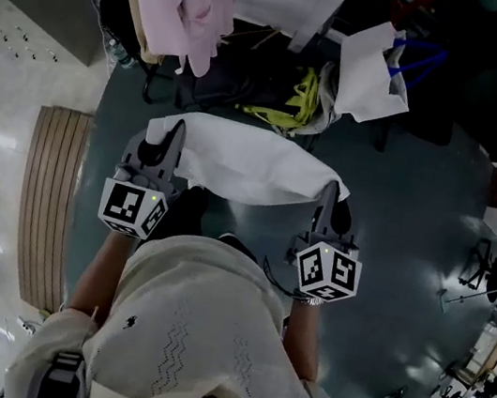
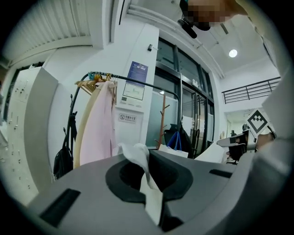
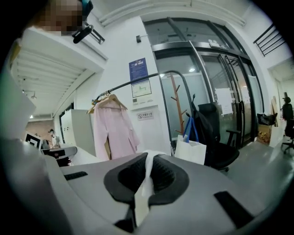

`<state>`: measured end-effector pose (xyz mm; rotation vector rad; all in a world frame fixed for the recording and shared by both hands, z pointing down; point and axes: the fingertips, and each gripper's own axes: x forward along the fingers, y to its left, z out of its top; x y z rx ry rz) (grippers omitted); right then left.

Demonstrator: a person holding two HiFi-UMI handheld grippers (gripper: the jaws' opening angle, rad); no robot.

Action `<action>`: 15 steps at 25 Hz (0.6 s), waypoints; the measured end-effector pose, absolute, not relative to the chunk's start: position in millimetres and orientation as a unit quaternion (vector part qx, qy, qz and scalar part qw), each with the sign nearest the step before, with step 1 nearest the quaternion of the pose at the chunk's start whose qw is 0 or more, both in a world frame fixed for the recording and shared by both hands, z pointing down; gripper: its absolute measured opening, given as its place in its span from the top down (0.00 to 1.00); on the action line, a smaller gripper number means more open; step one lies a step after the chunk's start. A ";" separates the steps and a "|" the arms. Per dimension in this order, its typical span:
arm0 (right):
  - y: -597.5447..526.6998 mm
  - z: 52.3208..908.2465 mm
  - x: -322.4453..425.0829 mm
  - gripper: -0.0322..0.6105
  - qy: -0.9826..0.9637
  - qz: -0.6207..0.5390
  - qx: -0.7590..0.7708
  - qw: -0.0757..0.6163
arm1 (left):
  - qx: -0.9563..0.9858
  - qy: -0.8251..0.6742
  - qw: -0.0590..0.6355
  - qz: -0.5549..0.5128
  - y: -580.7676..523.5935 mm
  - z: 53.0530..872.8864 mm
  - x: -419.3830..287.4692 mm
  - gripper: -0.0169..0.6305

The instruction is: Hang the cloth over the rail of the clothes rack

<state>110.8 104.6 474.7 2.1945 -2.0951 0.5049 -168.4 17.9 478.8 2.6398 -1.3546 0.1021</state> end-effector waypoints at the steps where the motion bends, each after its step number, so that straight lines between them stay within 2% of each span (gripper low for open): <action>1: 90.5 469.6 112.2 0.92 -0.677 0.159 0.718 0.032 | 0.892 -0.444 0.083 0.031 1.9 474.8 -163.3 0.94; 5: 42.7 456.5 110.4 0.92 -0.662 0.145 0.735 0.026 | 0.910 -0.410 0.048 0.035 -55.6 465.7 -156.5 0.94; 10: 15.9 454.5 98.0 0.92 -0.654 0.147 0.742 0.022 | 0.907 -0.415 0.062 0.015 -99.3 461.0 -181.1 0.94; 15: -10.8 453.1 105.2 0.92 -0.660 0.135 0.738 0.040 | 0.902 -0.425 0.065 0.020 -131.3 463.8 -176.7 0.94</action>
